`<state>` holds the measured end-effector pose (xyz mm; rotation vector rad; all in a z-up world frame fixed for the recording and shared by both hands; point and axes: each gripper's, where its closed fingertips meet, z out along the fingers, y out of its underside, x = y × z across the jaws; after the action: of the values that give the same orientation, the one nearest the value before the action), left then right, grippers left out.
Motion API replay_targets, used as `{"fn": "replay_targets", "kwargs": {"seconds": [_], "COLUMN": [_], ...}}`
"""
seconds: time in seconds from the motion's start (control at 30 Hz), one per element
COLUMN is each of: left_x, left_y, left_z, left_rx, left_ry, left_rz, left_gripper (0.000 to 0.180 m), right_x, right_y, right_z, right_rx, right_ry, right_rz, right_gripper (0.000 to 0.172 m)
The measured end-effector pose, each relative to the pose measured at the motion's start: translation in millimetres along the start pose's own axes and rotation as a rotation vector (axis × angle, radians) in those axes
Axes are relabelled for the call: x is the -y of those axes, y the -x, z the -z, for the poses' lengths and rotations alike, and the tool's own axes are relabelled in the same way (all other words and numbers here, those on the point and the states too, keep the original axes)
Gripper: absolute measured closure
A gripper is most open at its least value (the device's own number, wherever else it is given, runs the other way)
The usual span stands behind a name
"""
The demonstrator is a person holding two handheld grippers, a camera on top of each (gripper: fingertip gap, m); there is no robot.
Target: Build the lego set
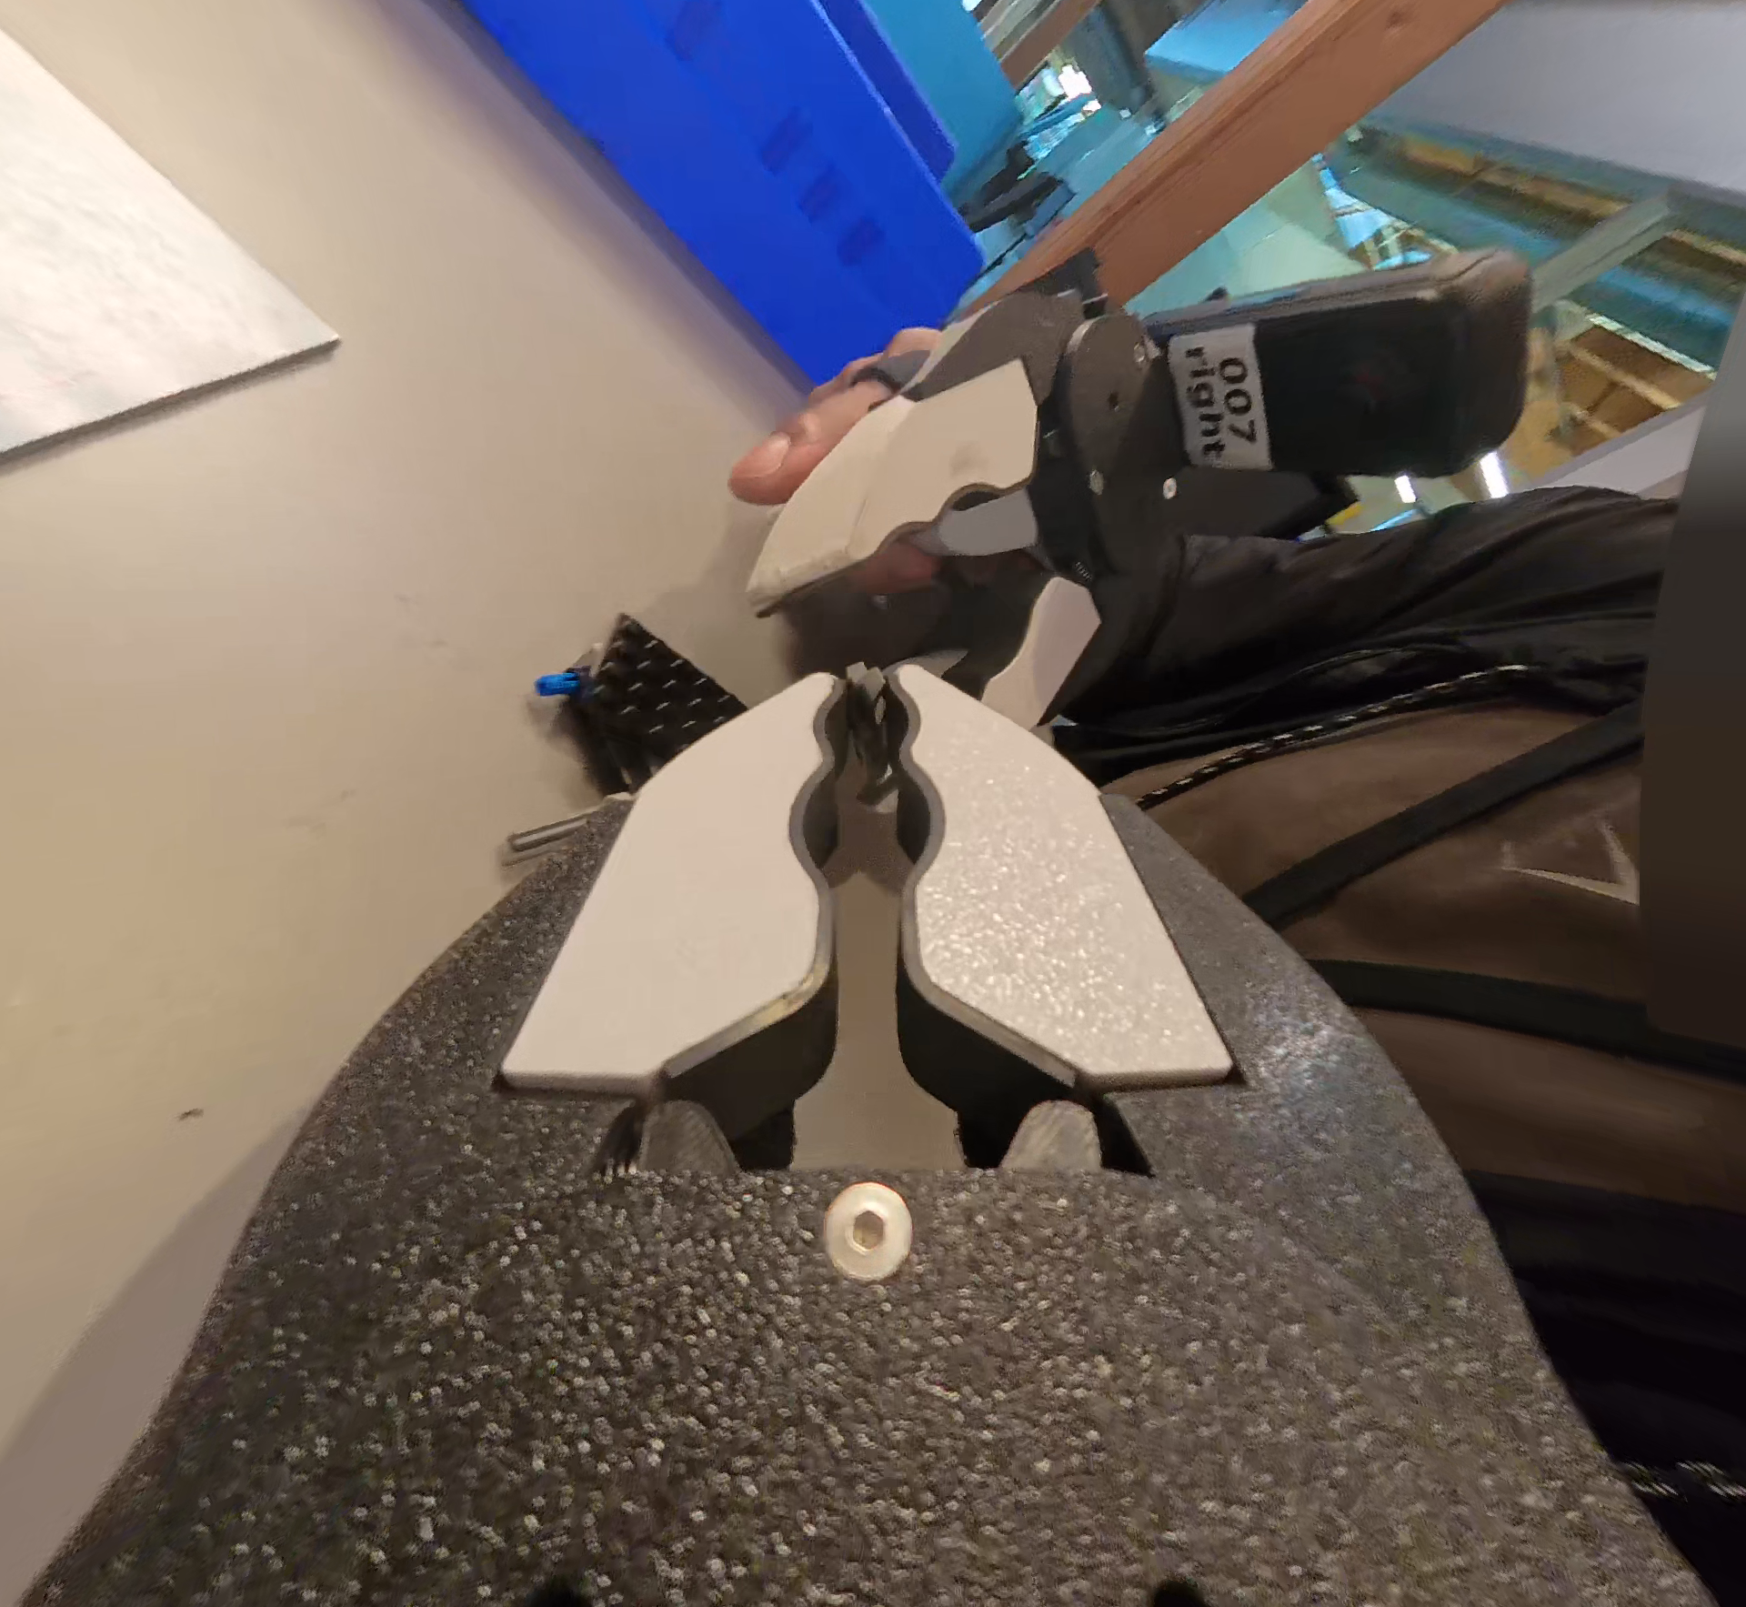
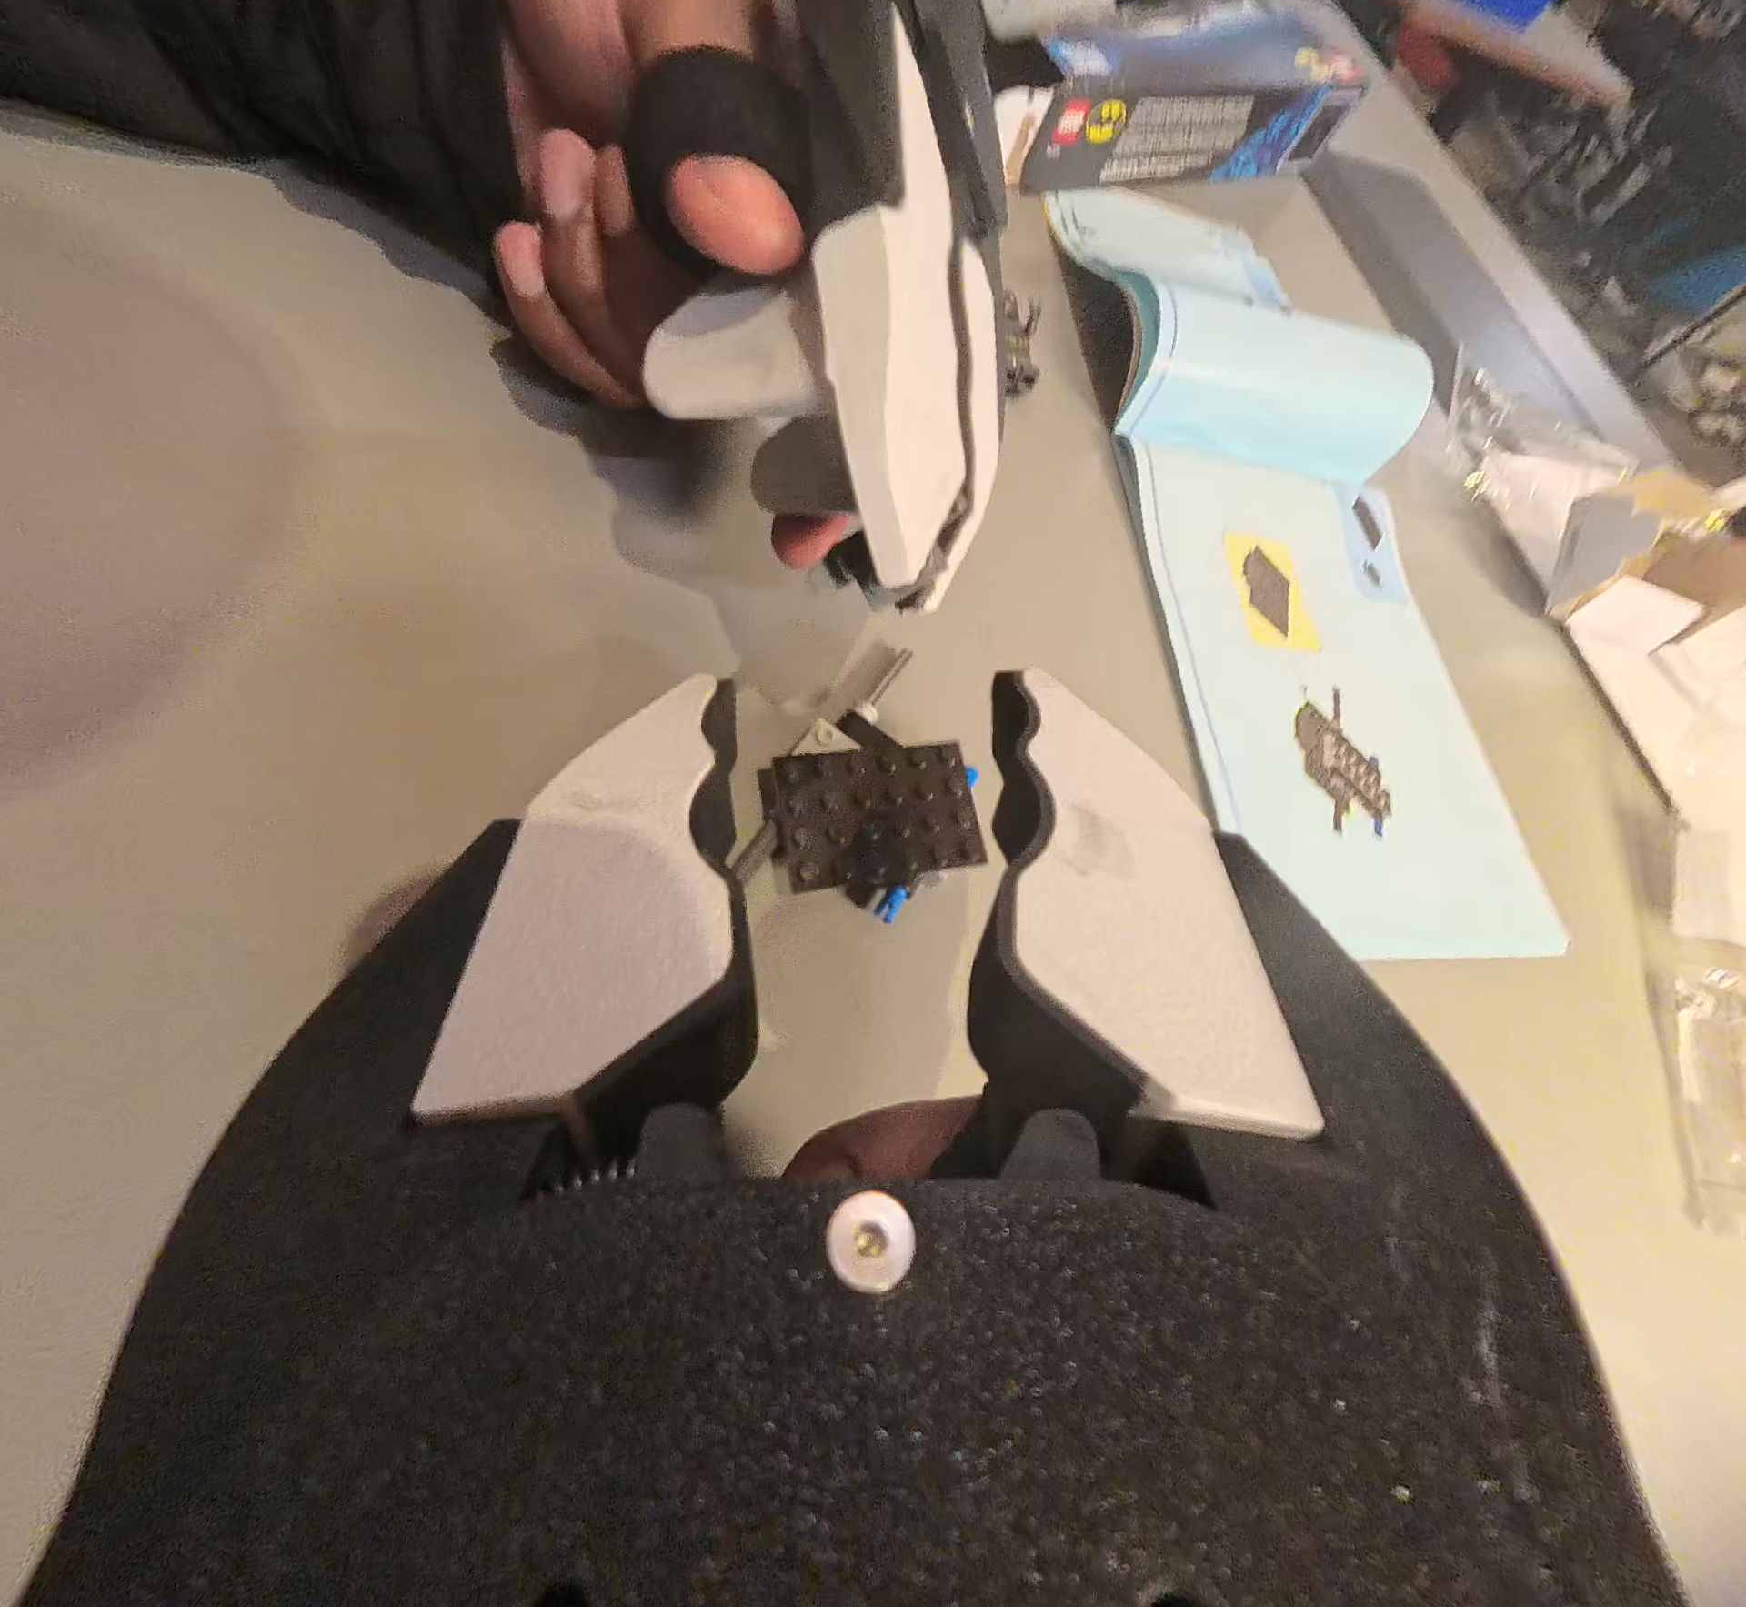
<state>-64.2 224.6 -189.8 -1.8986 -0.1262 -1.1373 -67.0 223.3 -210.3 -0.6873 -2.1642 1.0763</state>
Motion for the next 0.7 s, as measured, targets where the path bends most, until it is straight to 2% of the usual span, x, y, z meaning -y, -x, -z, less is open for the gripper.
{"fn": "replay_targets", "kwargs": {"seconds": [0.17,0.3,0.7], "left_x": [-7.9,-16.1,-20.2], "left_y": [-9.8,-11.2,-18.5], "left_z": [-6.2,-9.1,-12.4], "left_rx": [-0.094,-0.097,-0.152], "left_ry": [0.033,0.081,0.098], "left_rz": [0.043,0.032,0.048], "left_gripper": [0.174,0.174,0.174], "right_x": [12.7,17.0,19.8], "right_y": [-1.2,4.8,17.4], "right_z": [5.3,9.7,9.5], "right_rx": [-0.084,-0.053,-0.034], "right_ry": [-0.072,-0.118,-0.143], "right_rz": [0.161,0.186,0.271], "right_gripper": [0.132,0.144,0.155]}}
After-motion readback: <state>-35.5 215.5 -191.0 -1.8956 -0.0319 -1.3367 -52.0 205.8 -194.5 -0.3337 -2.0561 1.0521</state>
